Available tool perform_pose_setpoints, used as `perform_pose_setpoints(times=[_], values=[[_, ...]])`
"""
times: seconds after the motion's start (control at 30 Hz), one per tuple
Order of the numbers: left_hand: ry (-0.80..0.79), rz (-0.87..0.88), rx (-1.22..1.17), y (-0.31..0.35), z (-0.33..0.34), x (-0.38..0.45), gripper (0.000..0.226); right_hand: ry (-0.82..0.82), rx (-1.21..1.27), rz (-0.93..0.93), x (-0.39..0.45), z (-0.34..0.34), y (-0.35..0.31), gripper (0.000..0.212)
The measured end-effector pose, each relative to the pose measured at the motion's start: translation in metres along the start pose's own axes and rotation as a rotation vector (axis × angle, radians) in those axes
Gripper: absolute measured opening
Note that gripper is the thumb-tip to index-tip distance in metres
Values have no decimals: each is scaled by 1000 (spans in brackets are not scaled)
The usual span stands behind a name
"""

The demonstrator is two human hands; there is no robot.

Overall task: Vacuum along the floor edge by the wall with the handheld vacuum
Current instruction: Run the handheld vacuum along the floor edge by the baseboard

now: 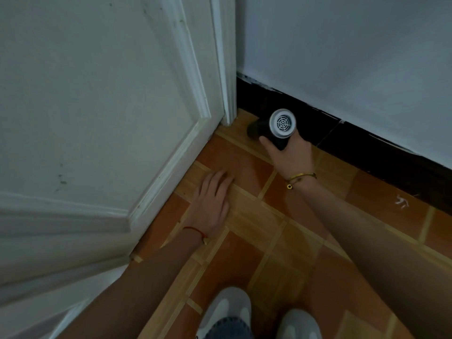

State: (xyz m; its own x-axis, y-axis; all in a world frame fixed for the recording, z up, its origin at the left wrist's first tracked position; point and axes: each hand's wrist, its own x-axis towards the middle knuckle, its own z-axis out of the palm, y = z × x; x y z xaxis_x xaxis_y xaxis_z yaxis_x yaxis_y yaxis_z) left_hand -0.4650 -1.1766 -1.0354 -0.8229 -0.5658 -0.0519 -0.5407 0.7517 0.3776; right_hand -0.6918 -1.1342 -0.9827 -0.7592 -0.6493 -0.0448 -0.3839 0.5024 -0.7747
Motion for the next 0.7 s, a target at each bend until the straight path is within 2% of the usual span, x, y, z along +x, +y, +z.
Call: perform_pose_setpoints(times=[0.13, 0.3, 0.53, 0.7], values=[[-7, 1, 45, 9, 10, 28, 52, 2, 45, 16, 10, -1, 3, 72], [48, -11, 69, 10, 22, 35, 49, -84, 77, 5, 28, 2, -9, 70], [108, -3, 43, 8, 25, 36, 48, 37, 70, 88, 15, -24, 15, 66], [103, 5, 57, 8, 23, 35, 49, -50, 89, 44, 27, -10, -2, 68]])
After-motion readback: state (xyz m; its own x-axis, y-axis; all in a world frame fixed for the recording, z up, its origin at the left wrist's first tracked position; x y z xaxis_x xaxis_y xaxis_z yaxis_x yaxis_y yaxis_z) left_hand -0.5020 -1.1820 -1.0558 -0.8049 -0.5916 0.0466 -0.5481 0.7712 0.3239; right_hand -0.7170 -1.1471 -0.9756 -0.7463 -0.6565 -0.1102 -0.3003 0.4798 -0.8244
